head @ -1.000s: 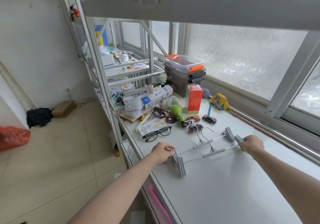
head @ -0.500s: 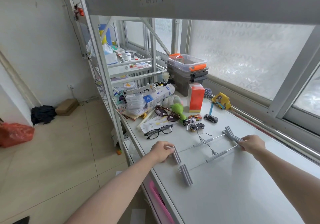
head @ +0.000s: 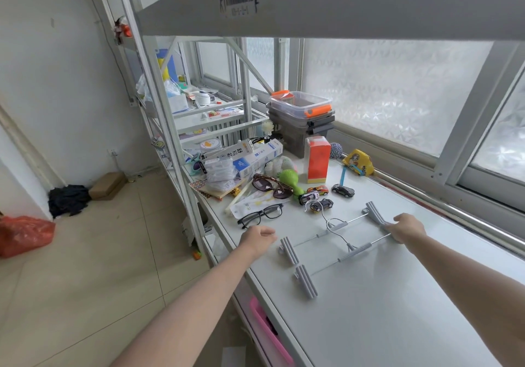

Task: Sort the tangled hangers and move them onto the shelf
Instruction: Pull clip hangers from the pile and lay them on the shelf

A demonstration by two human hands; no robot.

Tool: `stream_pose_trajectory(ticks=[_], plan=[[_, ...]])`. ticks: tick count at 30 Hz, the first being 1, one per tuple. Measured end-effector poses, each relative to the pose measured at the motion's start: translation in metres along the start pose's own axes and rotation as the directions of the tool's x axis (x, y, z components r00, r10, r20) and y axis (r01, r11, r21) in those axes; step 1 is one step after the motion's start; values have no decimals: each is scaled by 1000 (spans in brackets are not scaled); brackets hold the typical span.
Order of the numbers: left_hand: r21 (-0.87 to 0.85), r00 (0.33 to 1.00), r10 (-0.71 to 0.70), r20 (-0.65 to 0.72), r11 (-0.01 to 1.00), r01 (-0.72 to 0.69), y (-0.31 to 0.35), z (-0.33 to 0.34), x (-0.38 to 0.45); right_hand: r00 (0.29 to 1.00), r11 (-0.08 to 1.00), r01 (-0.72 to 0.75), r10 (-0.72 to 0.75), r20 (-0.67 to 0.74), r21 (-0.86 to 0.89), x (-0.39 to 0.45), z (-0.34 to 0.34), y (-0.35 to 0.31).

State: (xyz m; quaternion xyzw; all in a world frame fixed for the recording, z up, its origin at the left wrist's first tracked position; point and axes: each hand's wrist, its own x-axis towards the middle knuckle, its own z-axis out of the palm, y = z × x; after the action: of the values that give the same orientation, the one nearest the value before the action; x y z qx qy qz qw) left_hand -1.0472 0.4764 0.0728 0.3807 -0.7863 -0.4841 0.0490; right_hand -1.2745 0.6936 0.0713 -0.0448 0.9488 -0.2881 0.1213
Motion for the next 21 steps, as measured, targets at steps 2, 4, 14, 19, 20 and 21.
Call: stream_pose_trajectory(ticks=[2, 4, 14, 19, 20, 21], plan=[[22, 999, 30, 13, 999, -30, 6, 2, -4, 1000, 1000, -18, 18, 7, -24, -6, 0, -2], [102, 997, 66, 31, 992, -69, 11, 4, -8, 999, 997, -26, 28, 23, -68, -14, -1, -4], [483, 993, 117, 32, 868, -118, 14, -12, -32, 971, 913, 238, -215, 104, -332, -57, 9, 3], [517, 992, 121, 33, 848, -120, 6, -25, -50, 953, 876, 302, -267, 145, -376, -79, 20, -2], [512, 993, 118, 31, 851, -117, 3, -28, -53, 951, 870, 307, -269, 149, -385, -83, 22, -4], [513, 993, 115, 27, 851, -113, -1, -34, -58, 950, 864, 311, -272, 153, -396, -89, 23, -7]])
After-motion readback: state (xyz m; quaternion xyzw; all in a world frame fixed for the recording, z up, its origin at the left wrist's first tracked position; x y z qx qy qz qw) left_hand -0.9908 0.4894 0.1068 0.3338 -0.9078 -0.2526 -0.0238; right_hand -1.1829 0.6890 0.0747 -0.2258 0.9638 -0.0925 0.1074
